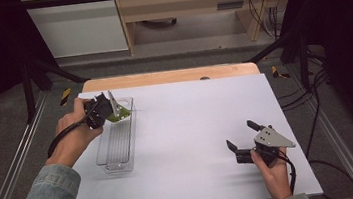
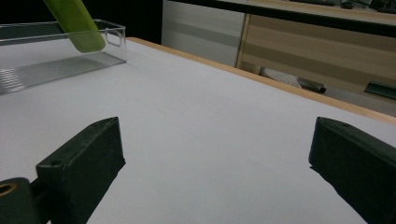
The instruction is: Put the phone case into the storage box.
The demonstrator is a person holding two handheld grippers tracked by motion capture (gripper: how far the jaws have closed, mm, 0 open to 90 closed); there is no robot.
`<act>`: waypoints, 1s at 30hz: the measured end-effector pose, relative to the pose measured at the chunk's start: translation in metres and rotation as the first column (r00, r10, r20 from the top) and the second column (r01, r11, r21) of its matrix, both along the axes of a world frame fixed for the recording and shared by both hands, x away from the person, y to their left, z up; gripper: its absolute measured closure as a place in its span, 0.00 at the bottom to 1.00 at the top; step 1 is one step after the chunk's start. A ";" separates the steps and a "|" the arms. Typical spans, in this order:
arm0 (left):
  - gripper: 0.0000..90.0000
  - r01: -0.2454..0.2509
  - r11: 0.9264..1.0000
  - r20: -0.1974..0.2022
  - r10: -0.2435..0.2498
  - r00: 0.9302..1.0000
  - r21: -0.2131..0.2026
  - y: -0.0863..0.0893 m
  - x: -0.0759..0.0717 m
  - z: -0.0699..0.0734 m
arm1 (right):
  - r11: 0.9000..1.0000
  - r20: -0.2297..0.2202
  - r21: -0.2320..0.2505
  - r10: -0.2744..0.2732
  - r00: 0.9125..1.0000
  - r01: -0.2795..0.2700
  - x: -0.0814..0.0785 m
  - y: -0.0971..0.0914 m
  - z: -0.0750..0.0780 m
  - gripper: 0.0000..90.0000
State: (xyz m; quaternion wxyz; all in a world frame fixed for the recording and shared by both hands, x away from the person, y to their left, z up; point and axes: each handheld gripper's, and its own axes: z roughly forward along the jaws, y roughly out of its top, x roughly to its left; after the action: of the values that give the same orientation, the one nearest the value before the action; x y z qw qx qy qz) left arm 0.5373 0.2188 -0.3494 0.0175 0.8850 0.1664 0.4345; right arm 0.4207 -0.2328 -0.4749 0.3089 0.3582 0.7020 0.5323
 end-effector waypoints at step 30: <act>0.89 0.017 0.999 -0.020 -0.016 1.000 0.032 -0.007 0.010 -0.002 | 1.000 0.004 0.008 -0.006 1.000 0.006 0.000 -0.001 0.001 0.04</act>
State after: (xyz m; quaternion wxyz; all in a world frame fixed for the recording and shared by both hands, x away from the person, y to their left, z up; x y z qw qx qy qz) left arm 0.5475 0.2122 -0.3515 0.0050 0.8908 0.1520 0.4281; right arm 0.4206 -0.2341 -0.4744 0.3102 0.3605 0.6982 0.5351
